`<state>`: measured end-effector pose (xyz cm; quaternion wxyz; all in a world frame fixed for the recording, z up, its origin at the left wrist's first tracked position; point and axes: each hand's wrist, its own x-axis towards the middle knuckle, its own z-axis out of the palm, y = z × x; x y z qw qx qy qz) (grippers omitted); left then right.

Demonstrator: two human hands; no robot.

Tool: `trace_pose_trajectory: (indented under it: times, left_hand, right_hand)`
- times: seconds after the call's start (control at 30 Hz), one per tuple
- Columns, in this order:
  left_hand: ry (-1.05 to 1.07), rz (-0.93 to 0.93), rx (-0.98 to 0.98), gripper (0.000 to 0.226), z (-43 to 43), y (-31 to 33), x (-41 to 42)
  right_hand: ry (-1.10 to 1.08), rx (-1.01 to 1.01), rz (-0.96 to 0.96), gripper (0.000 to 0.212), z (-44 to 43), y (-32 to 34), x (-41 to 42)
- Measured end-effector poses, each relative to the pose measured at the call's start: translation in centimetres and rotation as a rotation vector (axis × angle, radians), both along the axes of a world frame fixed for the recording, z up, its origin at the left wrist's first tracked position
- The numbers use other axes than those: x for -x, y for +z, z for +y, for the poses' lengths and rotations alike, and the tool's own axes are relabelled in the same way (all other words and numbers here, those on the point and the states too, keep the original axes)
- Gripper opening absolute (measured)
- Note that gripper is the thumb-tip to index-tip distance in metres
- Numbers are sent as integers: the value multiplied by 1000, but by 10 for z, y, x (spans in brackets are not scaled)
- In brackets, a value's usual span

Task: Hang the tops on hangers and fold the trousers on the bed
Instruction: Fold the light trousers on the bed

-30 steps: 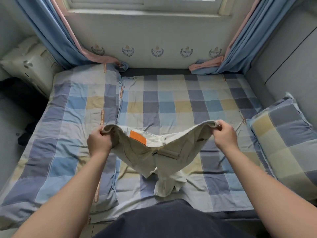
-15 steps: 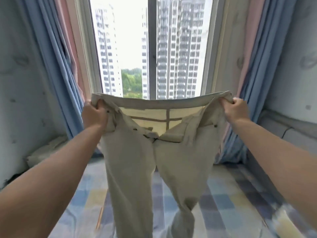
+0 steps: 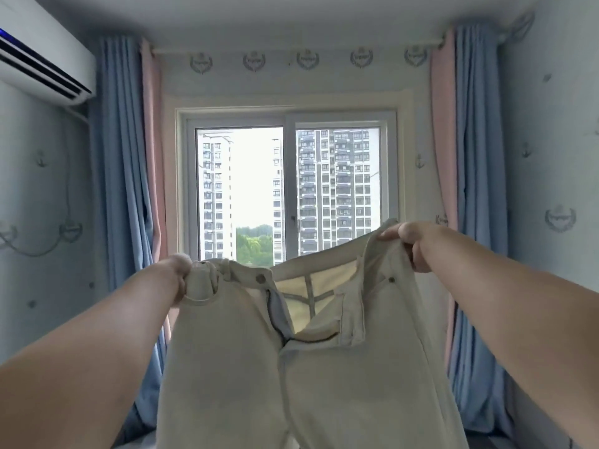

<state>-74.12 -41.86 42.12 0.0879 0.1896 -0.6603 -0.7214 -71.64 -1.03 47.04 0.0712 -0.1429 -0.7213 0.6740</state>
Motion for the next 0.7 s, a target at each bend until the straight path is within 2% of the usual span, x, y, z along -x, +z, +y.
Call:
trace_pose_trajectory:
  times: [0.1,0.17,0.23,0.33,0.5,0.63,0.7]
  left_hand:
    - [-4,89,-81,35,24,14,-13]
    - [-65,189,-119,34,43,22,-21]
    - [-134,302,-122,36,63,30,-28]
    - [-217,421,-43,29,90,42,-41]
    - [-301,518,108,21,122,51,-61]
    - [-488,545,137,38,135,47,-74]
    - [-513,552,197,48,138,42,-75]
  right_hand:
    - [103,148,63,26,-17,13,-6]
    - [236,178,113,34,-30,19,-8]
    - [352,178,142,32,-44,26,-11]
    - [447,153,164,21,-61,34,-14]
    - [561,53,216,29,-88,42,-27]
    - [568,5,301,27,-108,45,-38]
    - [551,-20,370,21,-117,46,-41]
